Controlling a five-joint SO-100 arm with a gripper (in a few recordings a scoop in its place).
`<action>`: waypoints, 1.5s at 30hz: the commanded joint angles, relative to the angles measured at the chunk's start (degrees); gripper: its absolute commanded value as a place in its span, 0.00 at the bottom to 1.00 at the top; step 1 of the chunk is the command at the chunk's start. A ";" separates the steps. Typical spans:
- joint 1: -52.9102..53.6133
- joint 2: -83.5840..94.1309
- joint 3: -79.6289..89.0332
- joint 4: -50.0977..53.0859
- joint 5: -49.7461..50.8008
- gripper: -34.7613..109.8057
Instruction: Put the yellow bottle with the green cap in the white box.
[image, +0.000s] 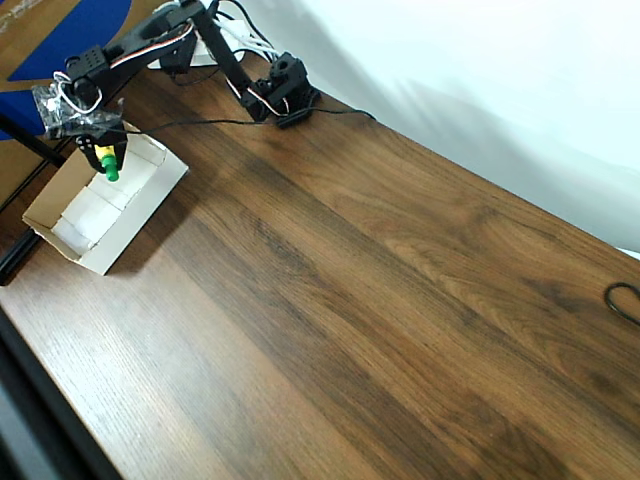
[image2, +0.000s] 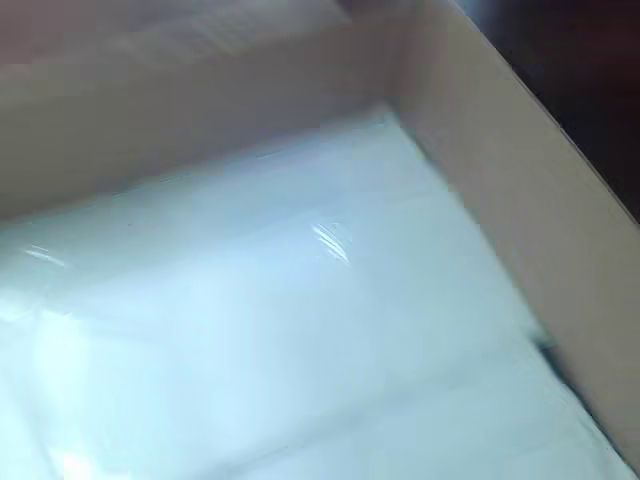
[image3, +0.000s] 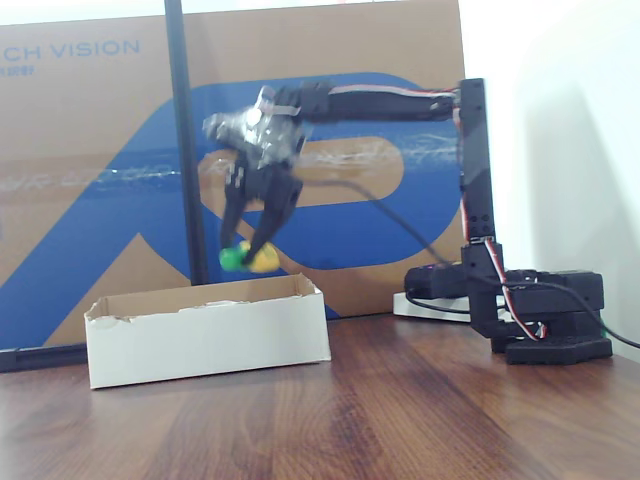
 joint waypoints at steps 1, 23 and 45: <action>1.05 0.44 -4.48 -0.44 -0.62 0.24; -4.04 13.97 10.37 -2.20 0.35 0.24; -21.97 72.60 69.17 -23.12 -10.63 0.24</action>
